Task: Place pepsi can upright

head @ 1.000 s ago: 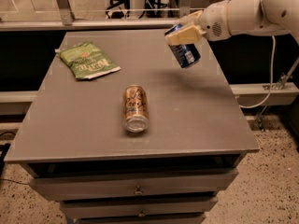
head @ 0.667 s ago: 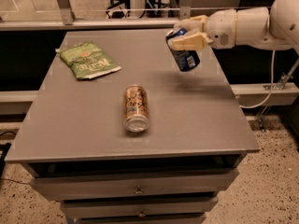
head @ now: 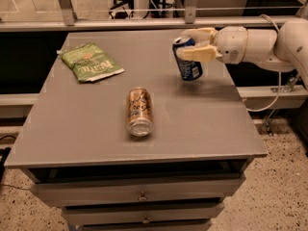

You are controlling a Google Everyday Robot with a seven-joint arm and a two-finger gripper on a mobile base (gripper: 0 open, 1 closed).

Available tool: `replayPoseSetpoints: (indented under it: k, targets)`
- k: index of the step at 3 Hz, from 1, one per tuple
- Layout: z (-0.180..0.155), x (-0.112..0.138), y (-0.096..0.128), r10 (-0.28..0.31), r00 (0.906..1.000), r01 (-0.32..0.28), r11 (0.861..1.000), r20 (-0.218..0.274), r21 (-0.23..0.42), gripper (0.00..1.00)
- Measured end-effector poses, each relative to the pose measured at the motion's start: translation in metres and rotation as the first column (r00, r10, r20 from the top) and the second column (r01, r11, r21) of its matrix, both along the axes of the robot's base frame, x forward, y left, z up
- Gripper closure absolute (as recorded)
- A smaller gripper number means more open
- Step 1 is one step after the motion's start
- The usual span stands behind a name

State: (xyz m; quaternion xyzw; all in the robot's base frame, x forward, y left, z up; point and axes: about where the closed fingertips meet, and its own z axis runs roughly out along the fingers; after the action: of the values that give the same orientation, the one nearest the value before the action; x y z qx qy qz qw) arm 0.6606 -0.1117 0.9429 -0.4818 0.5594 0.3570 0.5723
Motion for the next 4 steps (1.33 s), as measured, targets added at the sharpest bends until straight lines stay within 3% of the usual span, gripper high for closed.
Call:
replayPoseSetpoints:
  k: [1,2,4]
  targets:
    - [-0.009,-0.002,-0.008,0.015,0.9998,-0.017,0.995,0.016,0.101,1.0]
    - [-0.012,-0.003,-0.014,0.014,0.9994,-0.019,0.988,0.033,0.154,1.0]
    - [-0.021,-0.008,-0.03,0.003,0.9991,-0.011,0.98,0.043,0.198,1.0]
